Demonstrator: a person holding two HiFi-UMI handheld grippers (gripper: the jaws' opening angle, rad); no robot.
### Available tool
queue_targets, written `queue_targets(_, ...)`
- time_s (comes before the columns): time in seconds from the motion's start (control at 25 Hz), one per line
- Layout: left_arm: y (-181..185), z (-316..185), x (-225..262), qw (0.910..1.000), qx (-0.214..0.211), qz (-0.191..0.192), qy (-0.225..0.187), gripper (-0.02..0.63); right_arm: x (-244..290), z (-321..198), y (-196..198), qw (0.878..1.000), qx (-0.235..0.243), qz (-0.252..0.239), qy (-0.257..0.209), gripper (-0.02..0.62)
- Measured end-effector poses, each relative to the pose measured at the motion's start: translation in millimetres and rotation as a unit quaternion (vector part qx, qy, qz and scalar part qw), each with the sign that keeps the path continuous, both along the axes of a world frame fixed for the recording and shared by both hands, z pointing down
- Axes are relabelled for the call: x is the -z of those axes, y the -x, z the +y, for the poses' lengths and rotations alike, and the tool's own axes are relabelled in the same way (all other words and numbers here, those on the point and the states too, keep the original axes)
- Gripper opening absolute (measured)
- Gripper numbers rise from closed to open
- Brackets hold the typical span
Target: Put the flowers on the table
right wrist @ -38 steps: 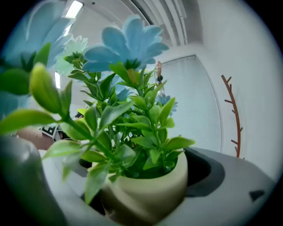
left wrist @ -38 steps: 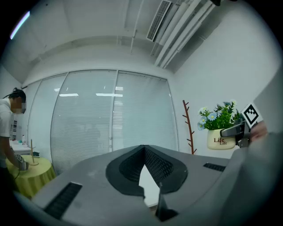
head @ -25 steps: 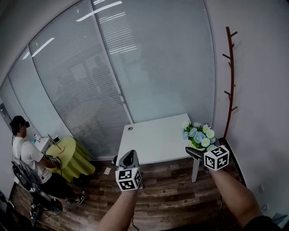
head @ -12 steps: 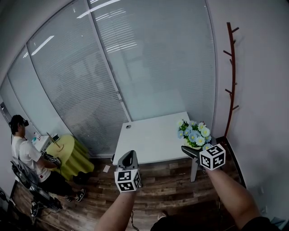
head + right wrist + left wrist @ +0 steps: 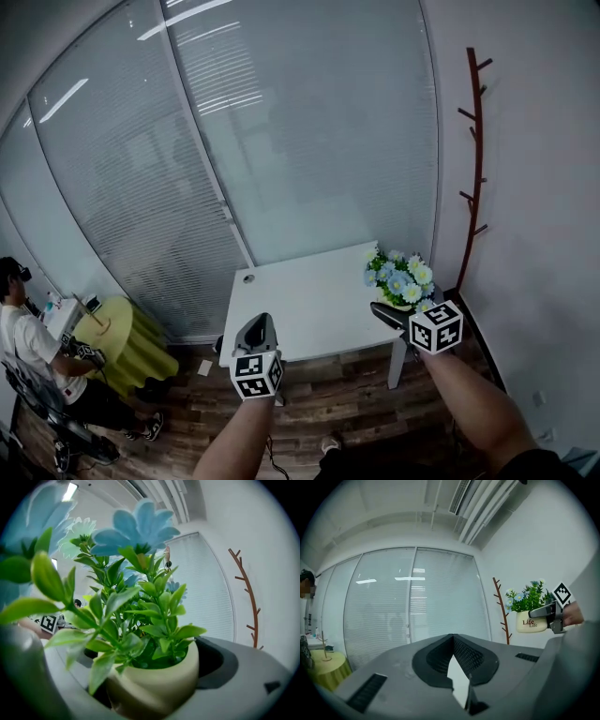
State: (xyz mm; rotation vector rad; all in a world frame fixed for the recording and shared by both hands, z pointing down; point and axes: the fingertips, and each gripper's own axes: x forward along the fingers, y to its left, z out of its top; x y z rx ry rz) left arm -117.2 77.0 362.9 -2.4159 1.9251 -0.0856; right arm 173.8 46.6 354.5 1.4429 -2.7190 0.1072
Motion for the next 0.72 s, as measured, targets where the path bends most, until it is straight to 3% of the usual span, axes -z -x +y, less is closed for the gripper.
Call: queue_targets(0.72,31.4,-155.3,-7.0,0.9991,-0.043,0.004,0.003,0.005,-1.4,-121.5,35.8,0.999,-0.034,0.030,0.001,0.562)
